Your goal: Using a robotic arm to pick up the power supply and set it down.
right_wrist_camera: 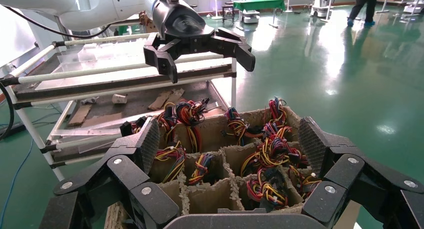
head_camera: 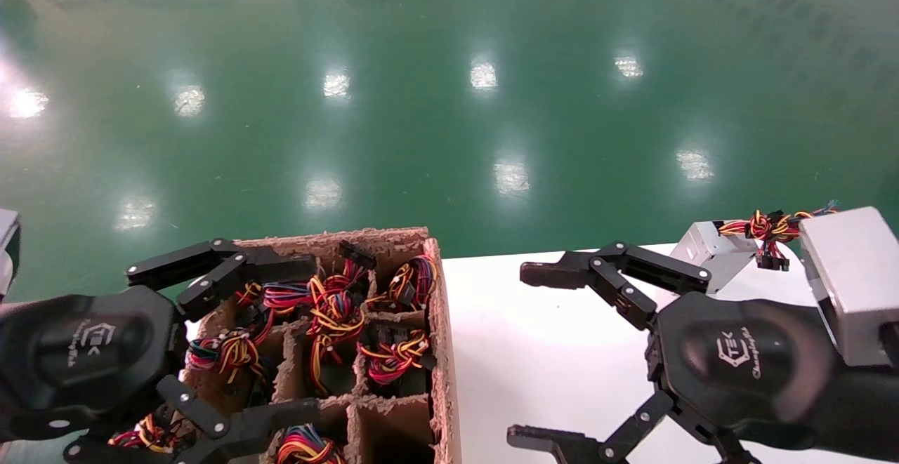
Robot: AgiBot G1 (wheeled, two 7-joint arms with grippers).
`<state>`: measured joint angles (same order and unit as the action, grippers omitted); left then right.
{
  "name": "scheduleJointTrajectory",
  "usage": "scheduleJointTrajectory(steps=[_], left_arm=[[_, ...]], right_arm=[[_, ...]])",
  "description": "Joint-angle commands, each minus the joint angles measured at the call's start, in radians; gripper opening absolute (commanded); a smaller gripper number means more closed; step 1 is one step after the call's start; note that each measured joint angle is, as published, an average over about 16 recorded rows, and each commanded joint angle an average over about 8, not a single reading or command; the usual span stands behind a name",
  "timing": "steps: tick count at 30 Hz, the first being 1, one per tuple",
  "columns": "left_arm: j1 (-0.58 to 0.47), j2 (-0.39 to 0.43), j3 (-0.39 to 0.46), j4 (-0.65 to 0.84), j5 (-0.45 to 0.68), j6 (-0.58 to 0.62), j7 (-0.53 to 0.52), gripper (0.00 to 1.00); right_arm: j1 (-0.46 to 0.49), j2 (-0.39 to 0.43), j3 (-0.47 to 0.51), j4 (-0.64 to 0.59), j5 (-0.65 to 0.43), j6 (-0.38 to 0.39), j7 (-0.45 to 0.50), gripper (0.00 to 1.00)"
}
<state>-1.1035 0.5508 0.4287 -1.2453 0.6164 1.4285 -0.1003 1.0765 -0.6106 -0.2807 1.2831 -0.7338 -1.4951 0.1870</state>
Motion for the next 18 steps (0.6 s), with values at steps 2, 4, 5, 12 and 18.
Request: scheduleJointTrajectory(steps=[2, 4, 5, 12, 18], left_arm=[[0.000, 0.000, 0.000, 0.000, 0.000, 0.000, 0.000, 0.00], [0.000, 0.000, 0.000, 0.000, 0.000, 0.000, 0.000, 0.00], [0.000, 0.000, 0.000, 0.000, 0.000, 0.000, 0.000, 0.00], [0.000, 0.000, 0.000, 0.000, 0.000, 0.000, 0.000, 0.00], [0.000, 0.000, 0.000, 0.000, 0.000, 0.000, 0.000, 0.00]], right_arm=[[0.000, 0.000, 0.000, 0.000, 0.000, 0.000, 0.000, 1.00], [0.003, 0.001, -0.002, 0.001, -0.006, 0.000, 0.000, 1.00], [0.006, 0.001, -0.004, 0.001, -0.012, 0.000, 0.001, 1.00], [0.057, -0.024, -0.048, -0.008, -0.125, 0.029, 0.003, 1.00], [0.134, -0.127, -0.117, -0.083, -0.259, 0.074, -0.006, 1.00]])
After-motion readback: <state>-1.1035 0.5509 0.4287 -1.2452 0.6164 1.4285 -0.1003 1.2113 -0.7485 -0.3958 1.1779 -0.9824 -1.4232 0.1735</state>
